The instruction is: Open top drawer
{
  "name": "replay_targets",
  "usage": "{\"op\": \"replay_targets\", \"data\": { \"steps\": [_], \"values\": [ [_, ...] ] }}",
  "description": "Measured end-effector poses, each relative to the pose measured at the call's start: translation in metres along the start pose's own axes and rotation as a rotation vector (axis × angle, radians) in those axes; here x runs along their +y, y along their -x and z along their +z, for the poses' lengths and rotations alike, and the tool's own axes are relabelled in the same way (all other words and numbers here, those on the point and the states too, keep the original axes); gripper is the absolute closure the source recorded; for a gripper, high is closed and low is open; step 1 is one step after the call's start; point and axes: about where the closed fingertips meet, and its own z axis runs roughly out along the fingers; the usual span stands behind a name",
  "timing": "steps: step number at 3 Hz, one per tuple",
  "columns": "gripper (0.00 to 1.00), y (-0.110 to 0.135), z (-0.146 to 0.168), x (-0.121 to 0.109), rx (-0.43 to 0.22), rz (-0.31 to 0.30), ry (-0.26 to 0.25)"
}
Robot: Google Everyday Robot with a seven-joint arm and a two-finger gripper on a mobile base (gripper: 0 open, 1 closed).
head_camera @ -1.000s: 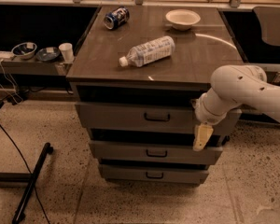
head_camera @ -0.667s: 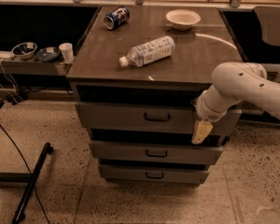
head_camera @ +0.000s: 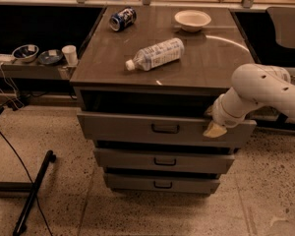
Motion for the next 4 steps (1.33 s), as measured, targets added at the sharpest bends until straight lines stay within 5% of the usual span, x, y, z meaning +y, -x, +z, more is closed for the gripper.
{"op": "replay_targets", "data": {
  "steps": [2, 4],
  "values": [
    [0.53, -0.004, -0.045, 0.046, -0.017, -0.061, 0.001],
    [0.31, -0.006, -0.077, 0.121, 0.006, -0.126, 0.084]
  ]
}}
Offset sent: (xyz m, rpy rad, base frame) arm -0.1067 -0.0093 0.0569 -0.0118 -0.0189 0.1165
